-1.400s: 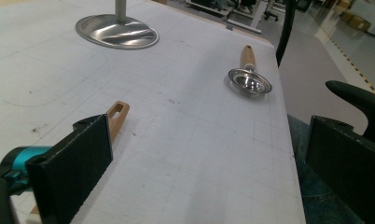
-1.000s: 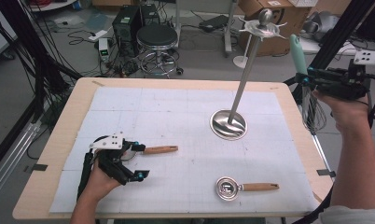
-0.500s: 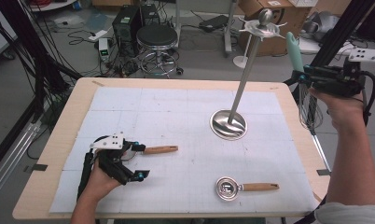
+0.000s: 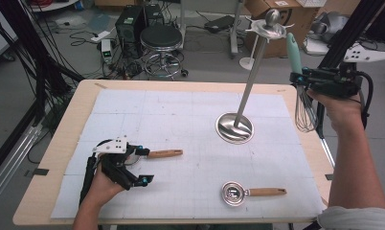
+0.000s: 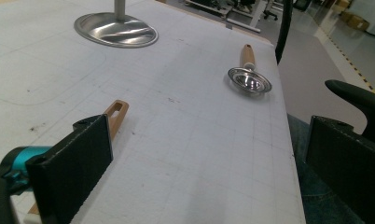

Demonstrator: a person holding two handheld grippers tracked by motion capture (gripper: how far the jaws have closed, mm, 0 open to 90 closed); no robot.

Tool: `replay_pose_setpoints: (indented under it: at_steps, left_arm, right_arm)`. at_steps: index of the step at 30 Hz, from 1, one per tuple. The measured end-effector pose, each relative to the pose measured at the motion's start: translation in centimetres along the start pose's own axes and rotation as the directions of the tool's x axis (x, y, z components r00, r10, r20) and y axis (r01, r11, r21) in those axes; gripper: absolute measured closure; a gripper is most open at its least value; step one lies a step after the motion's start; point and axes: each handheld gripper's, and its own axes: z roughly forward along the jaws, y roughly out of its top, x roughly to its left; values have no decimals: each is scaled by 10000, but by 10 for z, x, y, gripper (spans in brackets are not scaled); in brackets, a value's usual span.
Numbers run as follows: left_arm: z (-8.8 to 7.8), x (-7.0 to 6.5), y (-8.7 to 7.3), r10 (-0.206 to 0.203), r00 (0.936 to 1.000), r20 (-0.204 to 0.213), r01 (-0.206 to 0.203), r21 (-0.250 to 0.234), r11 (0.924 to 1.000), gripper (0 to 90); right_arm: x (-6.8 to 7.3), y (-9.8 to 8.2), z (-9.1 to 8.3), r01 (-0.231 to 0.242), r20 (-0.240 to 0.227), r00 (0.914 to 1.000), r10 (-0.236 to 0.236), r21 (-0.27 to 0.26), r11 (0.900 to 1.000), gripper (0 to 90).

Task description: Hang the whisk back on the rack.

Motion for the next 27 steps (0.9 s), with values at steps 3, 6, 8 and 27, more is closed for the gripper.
replay_pose_setpoints:
  at_steps: [3,6,8,27]
  left_arm:
    - [0,0,0,10,10000,8,-10,2,10000,18]
    - [1,0,0,-15,10000,22,15,-8,10000,18]
    - [1,0,0,-4,10000,23,4,7,10000,18]
    - [3,0,0,-24,10000,38,24,84,10000,18]
  right_arm:
    - [0,-1,4,-73,-13,10000,73,5,10000,689]
    - [1,-2,9,-64,32,10000,64,133,9999,688]
    - [2,-2,13,-36,122,9999,33,271,9996,688]
    - [10,9,45,-266,921,9956,160,1151,9930,689]
